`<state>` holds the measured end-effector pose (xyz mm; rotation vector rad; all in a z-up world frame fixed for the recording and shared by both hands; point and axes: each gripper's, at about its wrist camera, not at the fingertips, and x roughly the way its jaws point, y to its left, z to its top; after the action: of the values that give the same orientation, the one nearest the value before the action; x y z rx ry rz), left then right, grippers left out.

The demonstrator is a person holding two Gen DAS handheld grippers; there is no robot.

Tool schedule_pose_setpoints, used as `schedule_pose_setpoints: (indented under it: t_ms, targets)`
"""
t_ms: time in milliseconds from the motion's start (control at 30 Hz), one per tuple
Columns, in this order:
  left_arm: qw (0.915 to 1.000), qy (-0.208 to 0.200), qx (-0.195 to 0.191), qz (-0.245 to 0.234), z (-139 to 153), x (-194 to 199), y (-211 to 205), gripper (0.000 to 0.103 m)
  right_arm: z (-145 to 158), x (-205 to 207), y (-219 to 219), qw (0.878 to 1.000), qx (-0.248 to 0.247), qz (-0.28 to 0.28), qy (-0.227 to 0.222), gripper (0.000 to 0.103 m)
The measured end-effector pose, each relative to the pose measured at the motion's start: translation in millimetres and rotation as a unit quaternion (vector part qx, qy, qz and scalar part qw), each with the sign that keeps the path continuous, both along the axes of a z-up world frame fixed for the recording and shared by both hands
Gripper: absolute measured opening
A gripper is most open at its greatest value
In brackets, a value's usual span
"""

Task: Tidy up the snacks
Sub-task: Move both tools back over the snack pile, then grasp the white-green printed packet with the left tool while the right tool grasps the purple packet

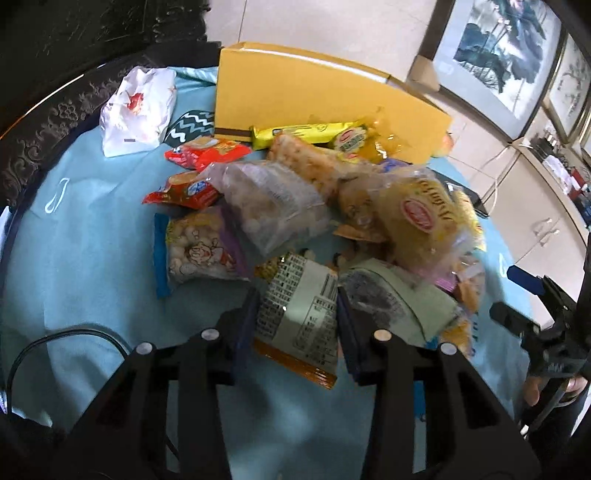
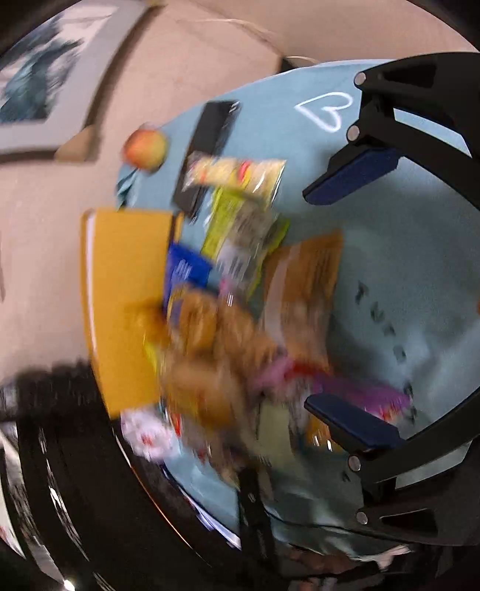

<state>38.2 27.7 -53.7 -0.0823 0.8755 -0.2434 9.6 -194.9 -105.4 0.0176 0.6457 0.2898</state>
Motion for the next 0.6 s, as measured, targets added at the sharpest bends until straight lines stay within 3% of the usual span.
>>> schedule_pose_setpoints:
  t_ms: [133,333,500,600]
  targets:
    - [1.0,0.0,-0.008,-0.003,-0.7,-1.5,2.6,0.041,1.6,-15.1,28.6,0.998,-0.022,0.056,0.0,0.102]
    - [0.9998,0.005,-0.017,-0.01,-4.3,-2.7,2.8,0.041,-10.3,-9.7,65.4,0.997,-0.047,0.049,0.037,0.101]
    - [0.9997,0.007,-0.018,-0.014,-6.4,-5.3,1.2,0.041,-19.9,-3.9,95.6,0.994,-0.087,0.038,0.059,0.075]
    - [0.9997,0.008,-0.017,-0.018,-8.3,-7.3,-1.5,0.041,-24.5,-0.9,104.6,0.993,-0.097,0.027,0.061,0.045]
